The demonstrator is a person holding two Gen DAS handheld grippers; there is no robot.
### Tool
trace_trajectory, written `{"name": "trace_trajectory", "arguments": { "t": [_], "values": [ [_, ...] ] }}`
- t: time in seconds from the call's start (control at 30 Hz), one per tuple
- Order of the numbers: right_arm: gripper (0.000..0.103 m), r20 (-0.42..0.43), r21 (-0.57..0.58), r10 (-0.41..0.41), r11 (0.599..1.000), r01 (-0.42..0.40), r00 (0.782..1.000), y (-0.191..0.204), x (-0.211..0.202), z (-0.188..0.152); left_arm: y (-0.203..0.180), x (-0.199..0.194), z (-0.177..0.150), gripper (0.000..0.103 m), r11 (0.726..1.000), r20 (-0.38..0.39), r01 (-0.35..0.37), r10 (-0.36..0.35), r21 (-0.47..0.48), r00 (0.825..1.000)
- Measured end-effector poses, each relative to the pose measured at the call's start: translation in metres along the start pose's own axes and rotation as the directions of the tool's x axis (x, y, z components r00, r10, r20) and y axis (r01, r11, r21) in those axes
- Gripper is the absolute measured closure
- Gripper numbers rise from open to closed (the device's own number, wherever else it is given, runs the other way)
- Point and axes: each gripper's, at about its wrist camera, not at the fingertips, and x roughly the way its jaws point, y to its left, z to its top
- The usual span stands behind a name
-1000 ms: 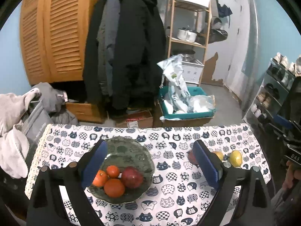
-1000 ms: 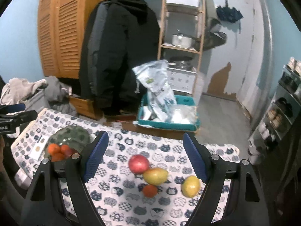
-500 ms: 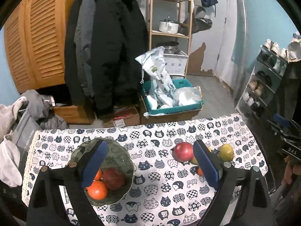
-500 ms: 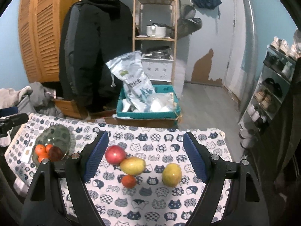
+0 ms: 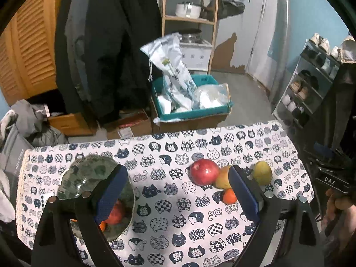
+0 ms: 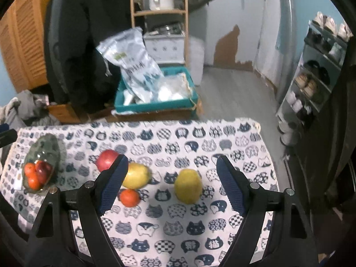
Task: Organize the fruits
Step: 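Grasp the yellow-green pear with the right tool while the left tool grasps a red apple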
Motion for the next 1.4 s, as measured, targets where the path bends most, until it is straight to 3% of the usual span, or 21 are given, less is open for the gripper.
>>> {"name": "trace_trajectory", "arguments": {
  "t": [0.3,0.57,0.97,1.13,1.4],
  "values": [
    [0.022,-0.176,0.039,-0.004,0.999,0.012,0.984,-0.015,0.073,-0.013,-0.008,0.062,-0.004,0.01,1.0,-0.114,-0.022,0.022,-0.003,0.993],
    [0.022,-0.32,0.073,-0.019,0.996,0.045,0.947,-0.027,0.137,-0.035,-0.003,0.123,-0.017,0.01,0.998,-0.241,-0.053,0.046,-0.024,0.969],
    [0.022,-0.425,0.12,0.007,0.992,0.049,0.905,-0.043,0.184,-0.06,-0.003,0.166,-0.017,0.01,0.994,-0.304,-0.008,-0.025,-0.106,0.952],
    [0.034,-0.456,0.103,0.012,0.994,0.039,0.89,-0.04,0.196,-0.067,-0.015,0.18,-0.014,0.01,0.994,-0.317,0.018,-0.052,-0.11,0.947],
    [0.036,-0.424,0.076,-0.029,0.995,0.067,0.905,-0.037,0.191,-0.061,-0.029,0.209,-0.015,0.01,0.992,-0.361,0.039,-0.081,-0.122,0.929]
  ]
}}
